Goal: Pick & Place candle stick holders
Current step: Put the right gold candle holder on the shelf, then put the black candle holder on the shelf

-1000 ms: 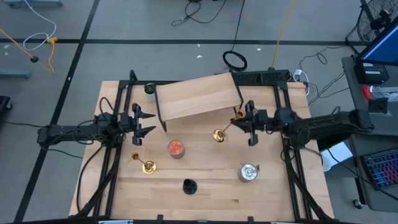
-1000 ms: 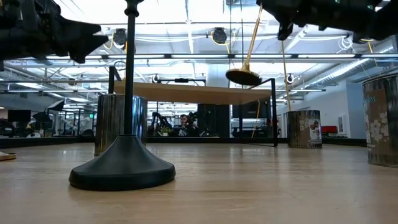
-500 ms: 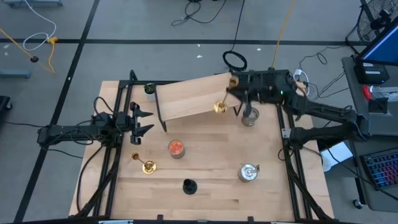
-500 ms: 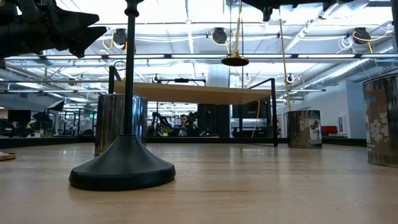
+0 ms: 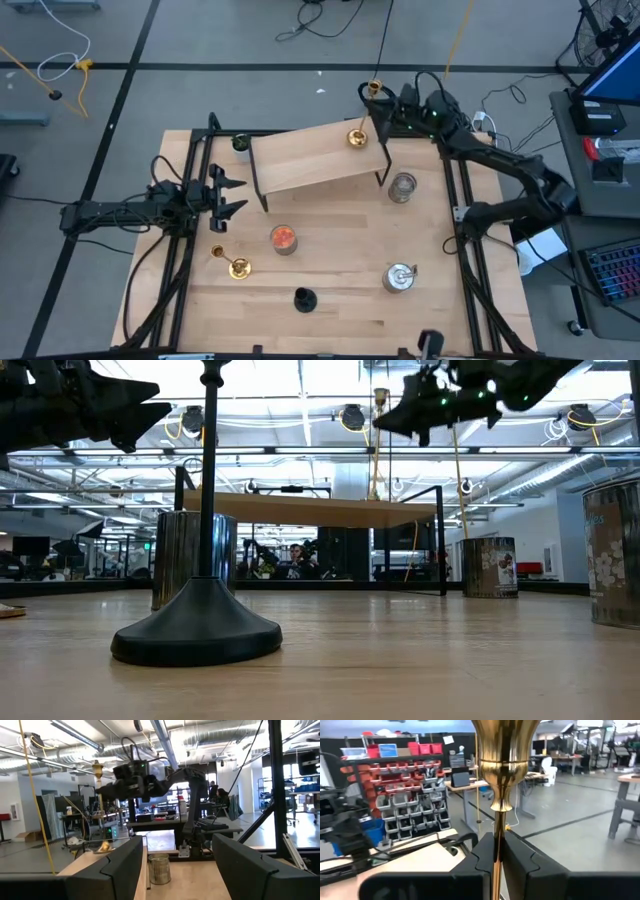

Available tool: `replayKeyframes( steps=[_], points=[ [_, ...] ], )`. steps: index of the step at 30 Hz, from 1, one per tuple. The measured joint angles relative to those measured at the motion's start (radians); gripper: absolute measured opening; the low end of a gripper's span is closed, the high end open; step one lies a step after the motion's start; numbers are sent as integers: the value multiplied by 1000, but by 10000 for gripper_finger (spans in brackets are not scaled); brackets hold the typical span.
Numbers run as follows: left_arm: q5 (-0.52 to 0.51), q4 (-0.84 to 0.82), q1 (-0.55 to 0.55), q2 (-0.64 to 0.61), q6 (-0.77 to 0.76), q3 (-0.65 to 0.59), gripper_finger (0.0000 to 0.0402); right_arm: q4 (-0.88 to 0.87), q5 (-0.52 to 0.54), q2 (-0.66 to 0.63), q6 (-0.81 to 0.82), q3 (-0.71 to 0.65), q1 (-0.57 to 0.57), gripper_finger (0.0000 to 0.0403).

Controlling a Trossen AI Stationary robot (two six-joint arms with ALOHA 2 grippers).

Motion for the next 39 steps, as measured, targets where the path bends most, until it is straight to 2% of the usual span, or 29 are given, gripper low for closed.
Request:
replayKeyframes(
  steps=[6,16,24,30,39],
  points=[
    [0,-11,0,0,2,0,246,83,1,54,-2,0,-38,14],
    [0,-29,0,0,1,0,246,63,2,60,-38,0,-58,15],
    [0,-29,0,0,0,0,246,52,2,59,-63,0,-58,31],
    [0,-28,0,0,0,0,246,49,3,59,-61,0,-57,54],
    [0,-28,0,0,0,0,246,49,3,59,-59,0,-57,117]
  ],
)
